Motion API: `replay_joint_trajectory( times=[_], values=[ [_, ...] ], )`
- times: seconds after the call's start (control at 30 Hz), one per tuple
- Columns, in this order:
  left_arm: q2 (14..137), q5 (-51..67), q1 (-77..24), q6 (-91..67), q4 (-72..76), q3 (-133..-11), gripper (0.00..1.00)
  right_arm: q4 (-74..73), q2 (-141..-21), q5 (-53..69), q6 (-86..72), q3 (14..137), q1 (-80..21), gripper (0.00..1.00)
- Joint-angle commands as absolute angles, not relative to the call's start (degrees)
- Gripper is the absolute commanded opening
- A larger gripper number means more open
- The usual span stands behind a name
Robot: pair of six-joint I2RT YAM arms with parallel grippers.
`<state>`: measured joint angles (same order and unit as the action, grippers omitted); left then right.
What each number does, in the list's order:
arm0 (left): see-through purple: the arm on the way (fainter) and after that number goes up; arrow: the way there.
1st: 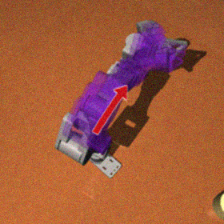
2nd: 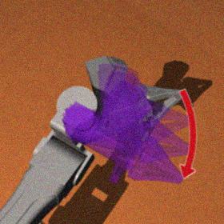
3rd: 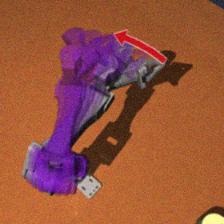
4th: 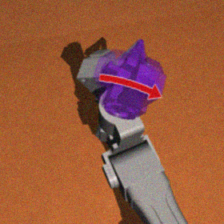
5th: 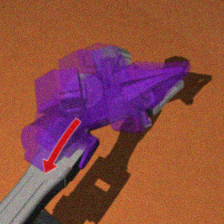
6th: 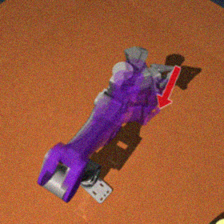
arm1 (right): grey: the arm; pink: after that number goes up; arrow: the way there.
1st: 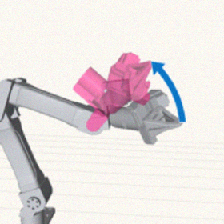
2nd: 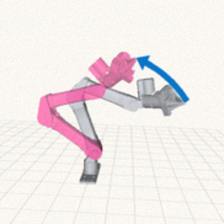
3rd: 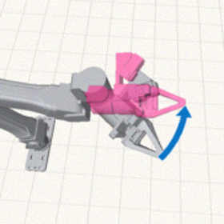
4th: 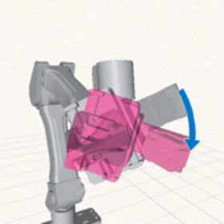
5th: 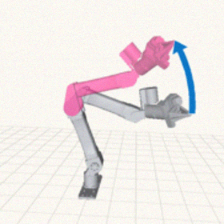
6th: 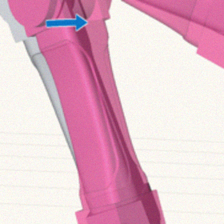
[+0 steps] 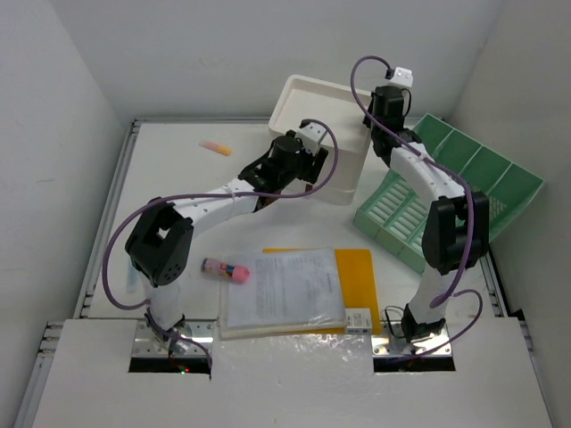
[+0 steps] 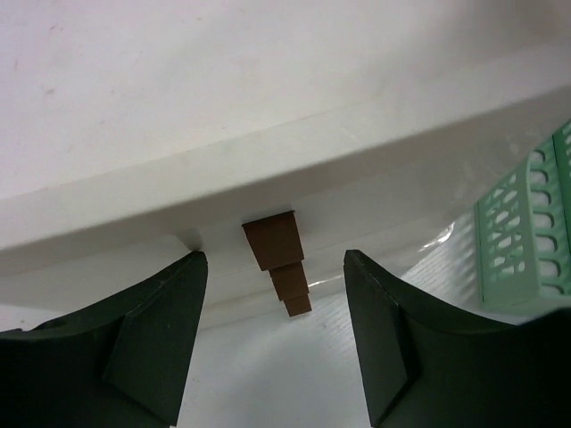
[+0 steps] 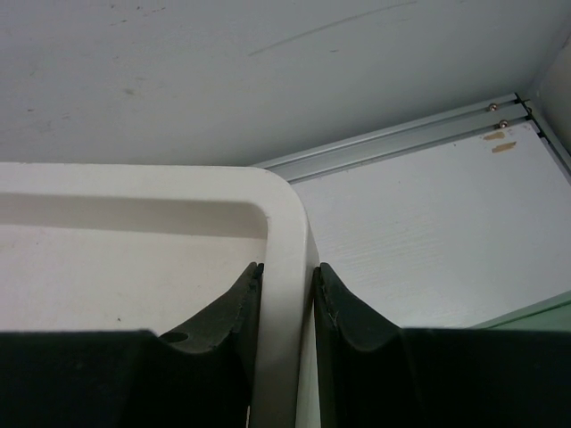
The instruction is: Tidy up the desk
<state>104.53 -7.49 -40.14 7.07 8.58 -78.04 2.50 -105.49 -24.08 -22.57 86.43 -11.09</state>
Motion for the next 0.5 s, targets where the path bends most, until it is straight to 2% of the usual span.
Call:
replay_joint_trajectory(
  times=[0.0,0.07,0.27,0.47],
  values=[
    [105.9,-12.3,-39.9,3.3,14.9,-82.9,0.60,-2.8,-105.5,-21.6,-23.1,83.9,-11.3,0.00],
    [106.6,-12.0,-39.9,2.6,14.6,-84.1,0.56,-2.8,-105.3,-21.8,-22.9,83.4,-11.4,0.00],
    [107.5,-11.5,-39.9,3.3,15.3,-83.5,0.52,-2.0,-105.0,-22.3,-22.9,82.1,-11.3,0.00],
    [107.7,-13.7,-39.8,6.0,20.0,-82.7,0.32,-1.8,-105.0,-22.0,-22.6,81.7,-11.3,0.00]
  ],
)
